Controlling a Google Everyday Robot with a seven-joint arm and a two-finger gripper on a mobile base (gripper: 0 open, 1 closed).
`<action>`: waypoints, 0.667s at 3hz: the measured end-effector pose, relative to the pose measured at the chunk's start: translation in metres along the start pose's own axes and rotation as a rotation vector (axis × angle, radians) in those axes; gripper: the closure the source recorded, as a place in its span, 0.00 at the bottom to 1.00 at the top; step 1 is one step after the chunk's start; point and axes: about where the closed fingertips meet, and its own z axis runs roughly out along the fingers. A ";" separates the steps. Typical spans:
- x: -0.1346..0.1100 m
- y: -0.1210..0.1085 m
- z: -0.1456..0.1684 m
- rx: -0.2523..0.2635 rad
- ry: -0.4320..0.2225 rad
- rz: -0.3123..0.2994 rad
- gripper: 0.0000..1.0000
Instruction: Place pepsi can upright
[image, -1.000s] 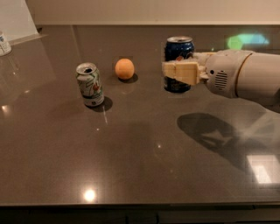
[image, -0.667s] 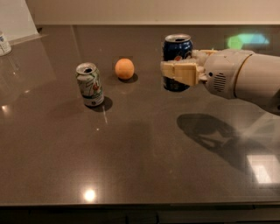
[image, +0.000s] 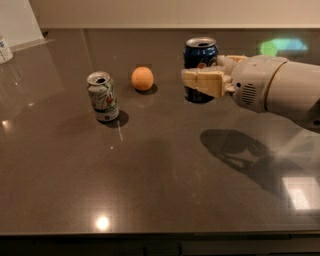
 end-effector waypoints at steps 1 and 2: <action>-0.003 0.007 0.001 0.006 0.059 0.035 1.00; -0.009 0.017 0.001 0.006 0.094 0.048 1.00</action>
Offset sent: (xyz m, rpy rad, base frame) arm 0.0163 -0.0300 -0.0194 0.1337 -0.0679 -0.0155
